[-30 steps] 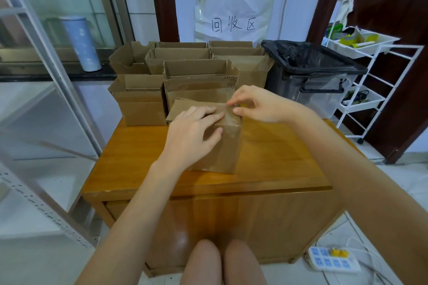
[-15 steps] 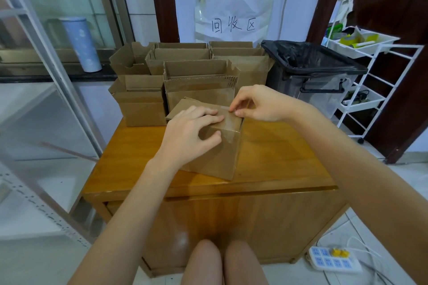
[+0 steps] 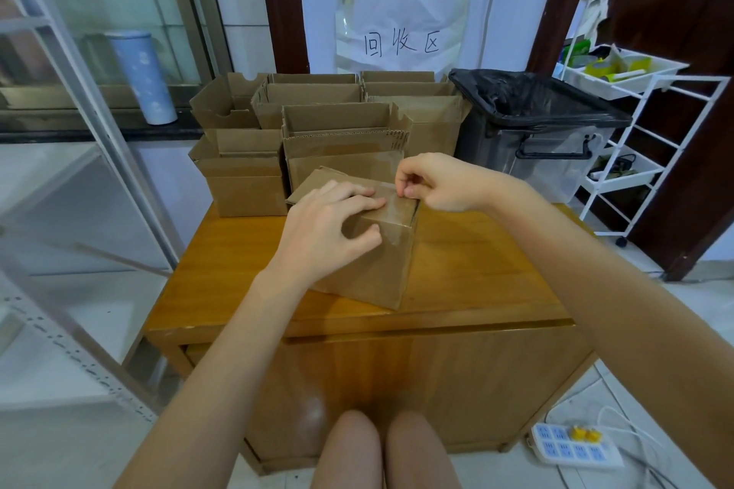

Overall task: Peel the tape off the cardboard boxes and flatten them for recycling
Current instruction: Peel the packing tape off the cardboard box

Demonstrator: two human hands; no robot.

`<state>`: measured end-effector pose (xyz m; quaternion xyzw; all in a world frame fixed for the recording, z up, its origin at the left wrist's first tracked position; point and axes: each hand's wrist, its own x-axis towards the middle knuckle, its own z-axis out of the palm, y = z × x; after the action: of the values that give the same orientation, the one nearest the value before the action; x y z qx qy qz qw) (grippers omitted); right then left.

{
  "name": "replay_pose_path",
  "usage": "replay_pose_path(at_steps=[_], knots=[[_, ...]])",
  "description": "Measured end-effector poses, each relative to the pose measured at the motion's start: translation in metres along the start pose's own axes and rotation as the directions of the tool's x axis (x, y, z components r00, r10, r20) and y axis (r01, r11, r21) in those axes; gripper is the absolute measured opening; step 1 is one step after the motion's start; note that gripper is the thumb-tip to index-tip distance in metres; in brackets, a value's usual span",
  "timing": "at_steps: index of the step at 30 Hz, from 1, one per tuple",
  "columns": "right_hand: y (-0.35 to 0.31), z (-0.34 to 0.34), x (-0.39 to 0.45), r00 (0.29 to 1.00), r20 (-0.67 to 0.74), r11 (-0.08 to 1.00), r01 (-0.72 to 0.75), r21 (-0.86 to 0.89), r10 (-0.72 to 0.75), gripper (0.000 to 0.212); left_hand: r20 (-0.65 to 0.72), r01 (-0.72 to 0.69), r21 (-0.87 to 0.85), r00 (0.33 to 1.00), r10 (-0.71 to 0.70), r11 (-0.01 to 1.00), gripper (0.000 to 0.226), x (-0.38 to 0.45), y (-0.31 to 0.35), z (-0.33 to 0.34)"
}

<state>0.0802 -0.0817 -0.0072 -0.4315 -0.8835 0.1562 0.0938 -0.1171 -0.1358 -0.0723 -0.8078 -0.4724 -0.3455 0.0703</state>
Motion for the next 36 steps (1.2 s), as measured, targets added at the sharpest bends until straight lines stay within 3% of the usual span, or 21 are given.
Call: replay_pose_path(at_steps=[3,8,18,25,32,36], knots=[[0.002,0.005,0.000,1.000,-0.008,1.000,0.016,-0.005,-0.016,0.019,-0.037,-0.010,-0.003,0.999,0.010,1.000,0.043,-0.002,0.001,0.001],[0.014,0.014,-0.007,0.993,-0.119,0.979,0.040,0.202,-0.016,0.021,-0.049,0.040,-0.050,0.998,-0.042,0.998,0.042,0.003,0.003,0.002],[0.020,0.002,-0.013,0.986,-0.119,0.975,0.140,0.172,-0.120,0.002,-0.062,0.039,-0.051,0.997,-0.042,0.998,0.041,0.000,0.006,0.003],[0.022,0.013,-0.015,0.969,-0.177,0.915,0.222,0.338,-0.170,0.024,-0.068,0.029,-0.035,0.997,-0.031,0.999,0.039,-0.002,0.006,0.003],[0.031,0.012,-0.029,0.970,-0.206,0.853,0.212,0.477,-0.127,0.004,-0.064,0.034,-0.026,0.997,-0.035,0.999,0.040,-0.001,0.007,0.003],[0.006,-0.007,-0.030,0.982,-0.061,0.918,0.187,0.350,-0.177,0.048,-0.048,0.027,-0.006,0.998,-0.027,1.000,0.041,-0.002,0.008,0.003]])
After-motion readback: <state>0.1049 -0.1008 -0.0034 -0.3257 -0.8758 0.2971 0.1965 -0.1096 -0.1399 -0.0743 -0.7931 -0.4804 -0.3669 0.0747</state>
